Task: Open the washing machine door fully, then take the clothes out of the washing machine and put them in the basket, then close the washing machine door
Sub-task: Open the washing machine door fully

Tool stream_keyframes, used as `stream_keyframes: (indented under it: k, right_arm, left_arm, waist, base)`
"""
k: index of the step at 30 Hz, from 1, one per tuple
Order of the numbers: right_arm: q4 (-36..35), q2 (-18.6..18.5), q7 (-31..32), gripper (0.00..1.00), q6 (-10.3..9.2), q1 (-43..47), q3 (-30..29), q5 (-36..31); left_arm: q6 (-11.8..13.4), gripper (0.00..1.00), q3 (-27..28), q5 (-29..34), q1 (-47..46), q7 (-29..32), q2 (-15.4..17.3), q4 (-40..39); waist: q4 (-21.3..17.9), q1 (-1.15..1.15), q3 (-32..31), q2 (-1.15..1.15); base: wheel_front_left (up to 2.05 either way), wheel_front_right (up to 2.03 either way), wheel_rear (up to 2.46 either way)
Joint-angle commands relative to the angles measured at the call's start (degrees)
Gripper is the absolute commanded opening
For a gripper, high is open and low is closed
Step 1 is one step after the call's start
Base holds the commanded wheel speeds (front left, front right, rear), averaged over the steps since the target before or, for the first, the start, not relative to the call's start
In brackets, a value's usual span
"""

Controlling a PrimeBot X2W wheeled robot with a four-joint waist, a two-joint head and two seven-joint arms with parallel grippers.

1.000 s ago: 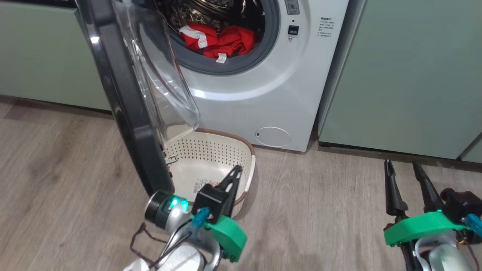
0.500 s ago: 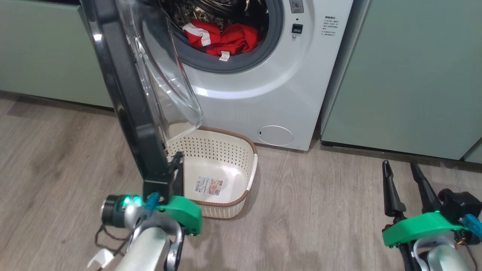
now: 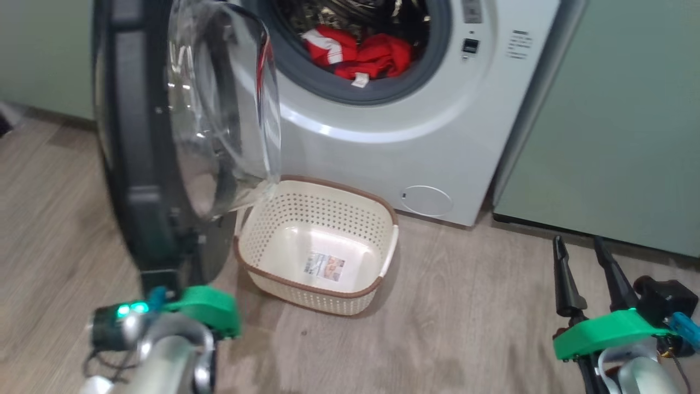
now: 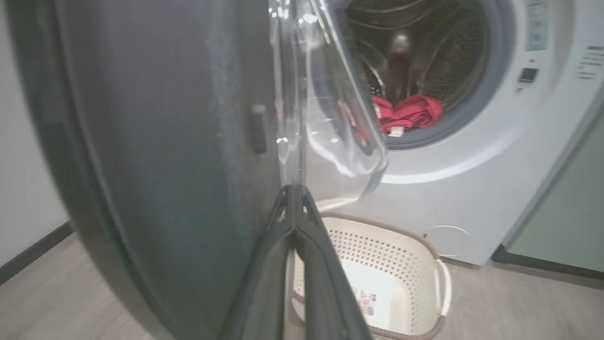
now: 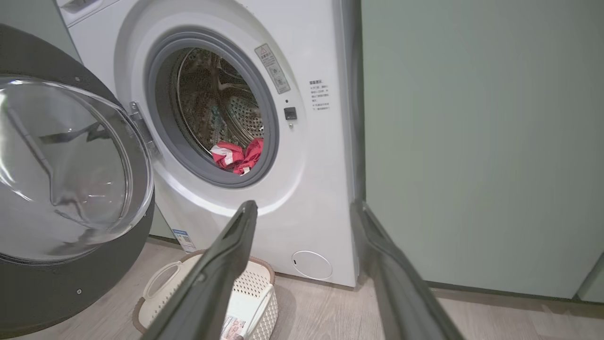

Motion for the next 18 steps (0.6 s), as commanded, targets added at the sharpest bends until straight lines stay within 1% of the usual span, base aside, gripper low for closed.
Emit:
stream_keyframes:
  k: [1, 3, 4, 5, 6, 7, 8, 10, 13, 16, 18]
  right_arm:
    - [-1.6, -0.3, -0.5, 1.0, -0.03, -0.9, 1.7, 0.5]
    - [-1.6, -0.2, -0.5, 1.0, -0.03, -0.8, 1.8, 0.6]
    - [-1.6, -0.2, -0.5, 1.0, -0.03, -0.8, 2.0, 0.6]
    - [-1.6, -0.3, -0.5, 1.0, -0.03, -0.8, 2.5, 0.7]
    - [-1.6, -0.4, -0.5, 1.0, -0.03, -0.8, 2.8, 0.7]
    - [-1.6, -0.6, -0.5, 1.0, -0.03, -0.9, 3.0, 0.8]
    - [-1.6, -0.6, -0.5, 1.0, -0.03, -0.9, 3.0, 0.8]
    - [-1.6, -0.9, -0.5, 1.0, -0.03, -1.0, 3.2, 0.9]
    - [-1.7, -1.4, -0.5, 1.0, -0.03, -1.4, 3.8, 1.3]
    - [-1.8, -2.0, -0.5, 1.0, -0.03, -2.0, 4.7, 1.4]
    - [-1.9, -2.5, -0.5, 1.0, -0.03, -2.4, 5.0, 1.6]
  left_arm:
    - [0.6, 0.0, 4.2, -1.1, -2.8, -0.6, 2.2, -1.1]
    - [0.2, 0.0, 5.2, -2.0, -3.1, -0.7, 2.4, -1.0]
    - [-0.4, 0.0, 6.3, -2.9, -3.4, -0.7, 2.9, -0.9]
    - [-1.8, 0.0, 8.5, -4.7, -4.3, -0.8, 4.3, 0.0]
    - [-2.6, 0.0, 9.4, -5.7, -4.8, -0.8, 4.7, 0.4]
    - [-3.1, 0.0, 10.0, -6.1, -5.3, -0.8, 5.4, 0.9]
    - [-3.1, 0.0, 10.0, -6.1, -5.3, -0.8, 5.4, 0.9]
    - [-4.6, 0.0, 10.7, -6.8, -6.8, -0.8, 6.5, 2.8]
    - [-7.1, 0.0, 11.5, -8.0, -10.3, -0.9, 7.1, 7.0]
    - [-8.5, 0.0, 13.2, -8.8, -13.6, -0.9, 7.4, 11.3]
    - [-8.9, 0.0, 15.0, -9.1, -15.8, -0.9, 7.5, 13.3]
  waist:
    - [1.7, 0.0, 0.0, 0.0]
    - [2.2, 0.0, 0.0, 0.0]
    - [2.8, 0.0, 0.0, 0.0]
    - [3.7, 0.0, 0.1, 0.0]
    - [4.1, 0.0, 0.2, 0.0]
    - [4.6, 0.0, 0.3, 0.0]
    - [4.6, 0.0, 0.3, 0.0]
    - [5.4, 0.0, 0.7, 0.0]
    - [6.6, 0.0, 1.6, 0.0]
    - [7.4, 0.0, 2.6, 0.0]
    - [7.8, 0.0, 3.3, 0.0]
  base:
    - [0.0, 0.0, 0.0]
    - [0.0, 0.0, 0.0]
    - [0.0, 0.0, 0.0]
    - [0.0, 0.0, 0.0]
    - [0.0, 0.0, 0.0]
    - [0.0, 0.0, 0.0]
    - [0.0, 0.0, 0.0]
    - [0.0, 0.0, 0.0]
    - [0.0, 0.0, 0.0]
    - [0.0, 0.0, 0.0]
    - [0.0, 0.0, 0.0]
